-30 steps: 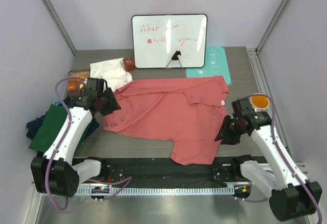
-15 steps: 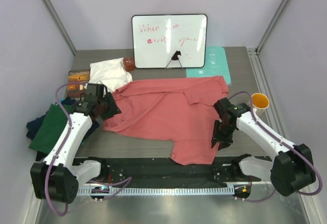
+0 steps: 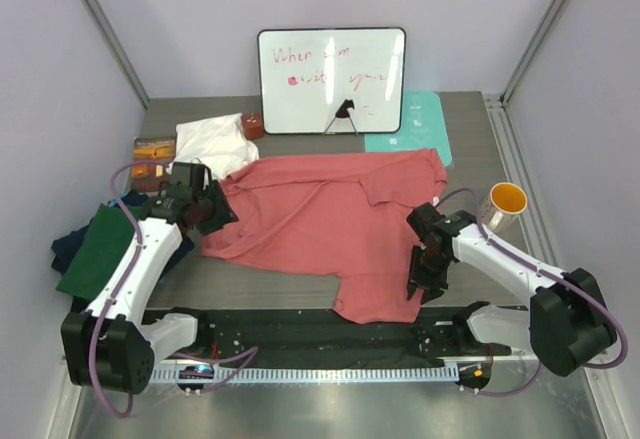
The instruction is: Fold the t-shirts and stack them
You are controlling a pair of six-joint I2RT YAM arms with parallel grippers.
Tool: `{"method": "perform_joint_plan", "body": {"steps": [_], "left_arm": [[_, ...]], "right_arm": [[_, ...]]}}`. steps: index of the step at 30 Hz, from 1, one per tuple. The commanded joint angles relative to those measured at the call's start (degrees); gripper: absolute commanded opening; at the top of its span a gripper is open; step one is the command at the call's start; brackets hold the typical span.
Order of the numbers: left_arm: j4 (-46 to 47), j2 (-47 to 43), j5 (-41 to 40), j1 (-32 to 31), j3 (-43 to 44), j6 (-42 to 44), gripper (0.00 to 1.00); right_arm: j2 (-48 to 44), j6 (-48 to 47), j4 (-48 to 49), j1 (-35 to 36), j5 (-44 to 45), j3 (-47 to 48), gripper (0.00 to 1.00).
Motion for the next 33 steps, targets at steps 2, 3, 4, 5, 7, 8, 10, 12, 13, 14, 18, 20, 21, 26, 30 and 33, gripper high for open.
{"method": "perform_joint_plan", "body": {"steps": [2,3,4,5,7,8,10,12,13,14,18,20,21,26,30,33], "left_arm": [[1.8,0.3,0.9,-0.2,0.7,-1.1,0.45],[1.5,0.3,0.9,-0.2,1.0,-1.1,0.45],[1.5,0.6,0.8,-0.2,1.1,-1.1,0.45],[1.2,0.7,0.6,-0.2,1.7,-1.0,0.45],[0.8,1.0,0.7,-0.2,2.4,-0.8,0.45],[0.4,1.3,0.7,-0.2,3.0,-0.7,0.45],[0.4,1.5,0.8,-0.2,3.4,-0.6,0.45],[0.5,1.8,1.1,-0.2,3.6,-0.7,0.45],[0.8,1.8,1.2,-0.2,3.6,-0.8,0.45],[0.9,2.4,1.4,-0.2,3.7,-0.8,0.45],[1.0,3.7,2.2,-0.2,3.7,-0.4,0.45],[1.0,3.9,2.2,-0.2,3.9,-0.1,0.45],[0.9,4.1,2.4,-0.2,4.0,0.0,0.45],[1.0,4.6,3.6,-0.2,4.9,0.2,0.45],[1.0,5.2,4.4,-0.2,5.4,0.8,0.45],[0.9,5.7,4.9,-0.2,6.0,1.0,0.45]], "right_arm": [[3.0,2.6,4.5,1.3,-1.9,-1.4,0.4],[3.4,2.8,5.2,1.5,-2.0,-1.5,0.4],[4.2,2.9,5.3,1.6,-2.0,-1.5,0.4],[4.4,3.1,5.3,1.8,-1.9,-1.5,0.4],[4.0,3.5,5.3,2.0,-2.2,-1.7,0.4],[3.5,3.8,5.2,2.0,-2.3,-2.2,0.4],[1.5,5.6,4.6,2.0,-2.4,-2.7,0.4],[0.4,6.9,4.8,2.1,-2.6,-3.8,0.4],[0.2,8.3,4.9,2.1,-2.7,-4.2,0.4],[0.0,8.5,4.5,2.1,-2.8,-4.5,0.41],[-0.6,9.7,2.3,2.4,-2.0,-4.0,0.44],[-1.2,10.0,1.7,2.6,-1.9,-4.0,0.48],[-1.1,10.1,1.7,2.6,-2.0,-4.0,0.49],[1.8,10.7,2.0,3.2,-1.3,-3.4,0.51],[4.0,12.7,3.5,5.3,-0.6,-3.4,0.52],[6.3,12.8,5.5,5.8,-1.9,-4.6,0.52]]}}
